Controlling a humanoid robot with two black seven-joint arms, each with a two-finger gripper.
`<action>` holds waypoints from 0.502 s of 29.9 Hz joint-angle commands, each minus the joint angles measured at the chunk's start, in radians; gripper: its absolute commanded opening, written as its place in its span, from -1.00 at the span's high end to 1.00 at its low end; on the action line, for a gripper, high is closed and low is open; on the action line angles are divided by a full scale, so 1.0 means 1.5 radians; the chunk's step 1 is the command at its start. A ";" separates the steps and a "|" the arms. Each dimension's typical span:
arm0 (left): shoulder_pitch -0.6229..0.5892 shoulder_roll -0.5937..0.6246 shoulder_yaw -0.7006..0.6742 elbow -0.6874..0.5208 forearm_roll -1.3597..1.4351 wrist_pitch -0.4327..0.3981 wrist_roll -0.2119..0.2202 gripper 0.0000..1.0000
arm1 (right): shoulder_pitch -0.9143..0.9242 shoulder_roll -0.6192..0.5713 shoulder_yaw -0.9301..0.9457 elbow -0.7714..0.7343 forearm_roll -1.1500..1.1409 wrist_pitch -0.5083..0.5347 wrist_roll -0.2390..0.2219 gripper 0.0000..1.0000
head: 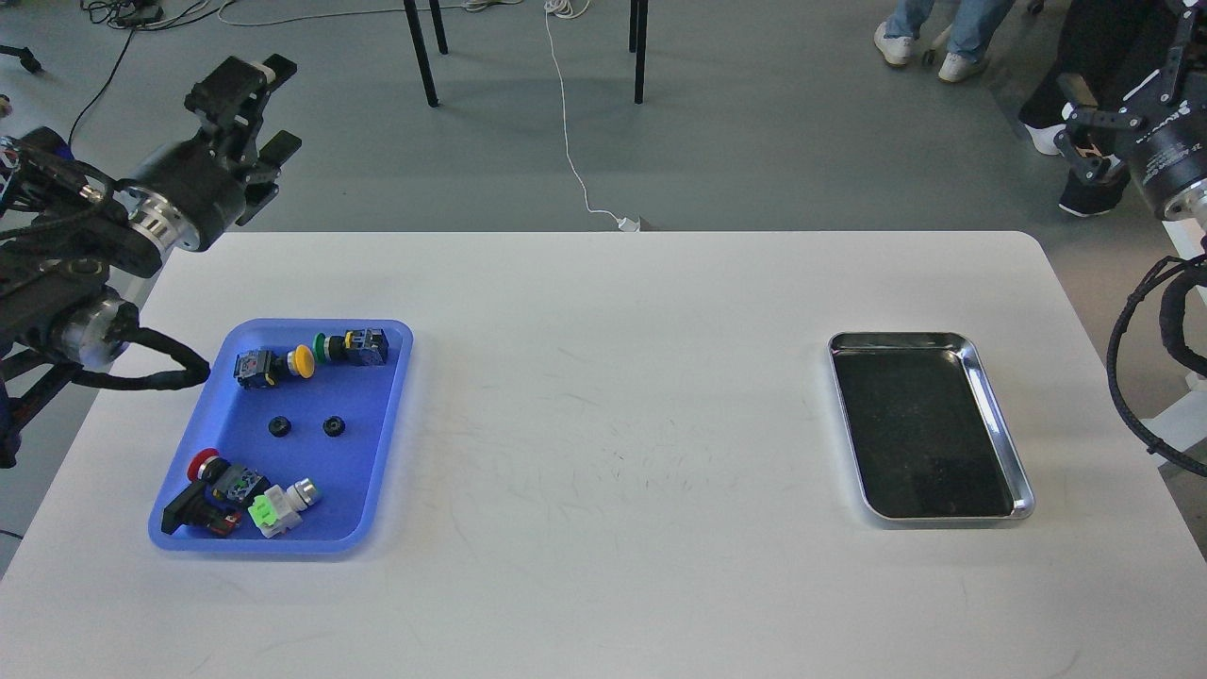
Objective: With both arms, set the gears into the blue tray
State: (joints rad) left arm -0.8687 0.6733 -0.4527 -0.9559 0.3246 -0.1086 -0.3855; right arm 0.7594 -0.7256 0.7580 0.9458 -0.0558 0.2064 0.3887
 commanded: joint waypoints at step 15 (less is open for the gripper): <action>0.004 -0.213 -0.167 0.303 -0.295 -0.178 0.121 -0.96 | 0.047 0.197 0.134 -0.311 0.112 0.087 -0.135 -0.99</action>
State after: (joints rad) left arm -0.8608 0.3892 -0.6696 -0.5560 -0.0550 -0.3202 -0.2488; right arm 0.8292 -0.4582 0.9452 0.5195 0.0658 0.3208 0.1910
